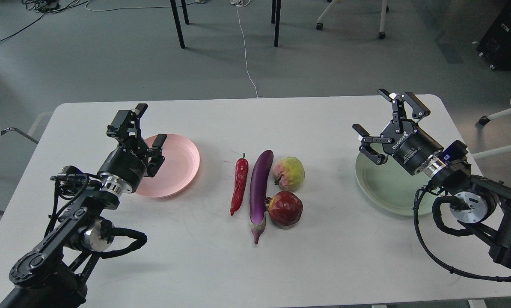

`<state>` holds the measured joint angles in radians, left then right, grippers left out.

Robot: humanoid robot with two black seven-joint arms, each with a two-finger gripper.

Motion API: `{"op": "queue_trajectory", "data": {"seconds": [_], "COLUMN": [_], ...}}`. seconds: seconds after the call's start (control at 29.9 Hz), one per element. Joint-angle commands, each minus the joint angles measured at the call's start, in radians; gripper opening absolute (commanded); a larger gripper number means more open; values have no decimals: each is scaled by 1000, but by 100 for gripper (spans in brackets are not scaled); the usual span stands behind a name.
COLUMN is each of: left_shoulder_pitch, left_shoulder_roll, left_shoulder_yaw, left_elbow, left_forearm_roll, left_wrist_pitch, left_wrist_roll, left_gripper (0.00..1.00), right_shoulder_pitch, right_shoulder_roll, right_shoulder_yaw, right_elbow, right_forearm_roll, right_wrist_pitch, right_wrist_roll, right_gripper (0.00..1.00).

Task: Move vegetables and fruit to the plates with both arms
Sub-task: 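Move the right gripper over the peach beside the eggplant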

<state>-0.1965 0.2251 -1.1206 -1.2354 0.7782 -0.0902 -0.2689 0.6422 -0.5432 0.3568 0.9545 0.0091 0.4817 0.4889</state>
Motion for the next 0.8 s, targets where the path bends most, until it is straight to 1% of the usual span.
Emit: {"op": "queue_trajectory", "data": {"seconds": [0.0,0.1,0.17,0.23,0.3,0.37,0.47,0.54,0.6,0.64,0.7,0.77], "left_shoulder_pitch": [0,-1,-7,-12,-21,-56,-86,-87,-87,-87,-83,-74], "left_shoulder_roll": [-1,10,14,37,72,106,119,120,120,120,120,119], "left_shoulder_yaw": [4,5,4,4,15,24,30,28,30,30,30,30], "left_elbow": [2,2,2,2,2,2,1,-2,-10,-16,-33,-48], "left_forearm_roll": [6,4,-4,-8,-5,-1,-7,-5,-5,-5,-5,-5], "left_wrist_pitch": [0,-3,-6,-13,-19,-29,-33,-33,-33,-33,-33,-31], "left_wrist_roll": [-3,-3,-6,-24,-53,-56,-62,-68,-79,-81,-84,-84], "left_gripper": [98,98,98,98,98,98,98,98,98,98,98,98], "right_shoulder_pitch": [-6,17,80,166,255,364,552,702,825,881,941,956], "right_shoulder_roll": [-12,-43,-82,-121,-150,-170,-170,-153,-95,-46,15,57], "right_shoulder_yaw": [1,-2,-6,-19,-38,-90,-264,-433,-589,-674,-787,-854], "right_elbow": [4,12,29,46,70,96,134,168,184,184,176,168], "right_forearm_roll": [-1,-20,-96,-237,-415,-571,-760,-895,-1048,-1146,-1289,-1363], "right_wrist_pitch": [0,0,0,0,0,2,2,2,-2,-9,-32,-102], "right_wrist_roll": [0,0,0,0,0,0,0,0,0,0,0,0], "right_gripper": [99,99,99,99,99,99,99,99,98,98,97,96]}}
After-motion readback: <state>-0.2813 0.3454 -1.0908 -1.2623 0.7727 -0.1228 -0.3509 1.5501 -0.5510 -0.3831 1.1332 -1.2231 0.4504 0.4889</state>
